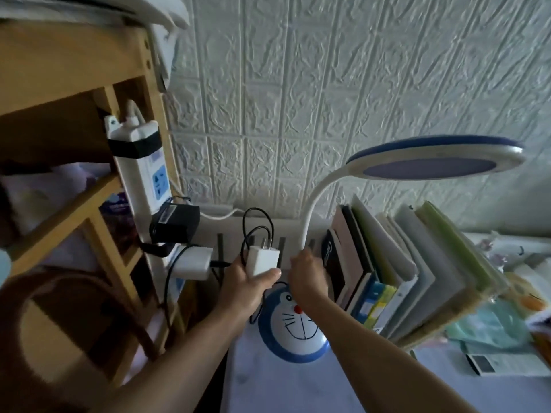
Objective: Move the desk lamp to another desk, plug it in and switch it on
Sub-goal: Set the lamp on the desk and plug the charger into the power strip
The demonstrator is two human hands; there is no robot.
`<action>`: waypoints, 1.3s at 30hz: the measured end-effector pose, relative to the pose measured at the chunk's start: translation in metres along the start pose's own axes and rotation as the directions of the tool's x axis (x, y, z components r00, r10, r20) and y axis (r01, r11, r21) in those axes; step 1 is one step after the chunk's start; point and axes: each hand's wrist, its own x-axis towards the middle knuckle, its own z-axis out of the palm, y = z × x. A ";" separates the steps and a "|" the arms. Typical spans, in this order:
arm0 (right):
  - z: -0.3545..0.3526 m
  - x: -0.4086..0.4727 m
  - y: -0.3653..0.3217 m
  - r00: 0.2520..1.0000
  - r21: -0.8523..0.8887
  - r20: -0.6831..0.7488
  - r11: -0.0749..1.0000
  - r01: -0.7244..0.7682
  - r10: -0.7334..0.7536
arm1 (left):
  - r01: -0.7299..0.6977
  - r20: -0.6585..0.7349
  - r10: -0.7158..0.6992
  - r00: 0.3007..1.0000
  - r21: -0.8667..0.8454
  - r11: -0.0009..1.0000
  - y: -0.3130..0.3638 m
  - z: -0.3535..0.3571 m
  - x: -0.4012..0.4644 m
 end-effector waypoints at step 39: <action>0.078 0.071 0.053 0.959 0.085 0.253 0.990 0.110 -0.128 | 0.049 -0.121 -0.043 0.992 0.051 0.997 -0.077 0.033 0.024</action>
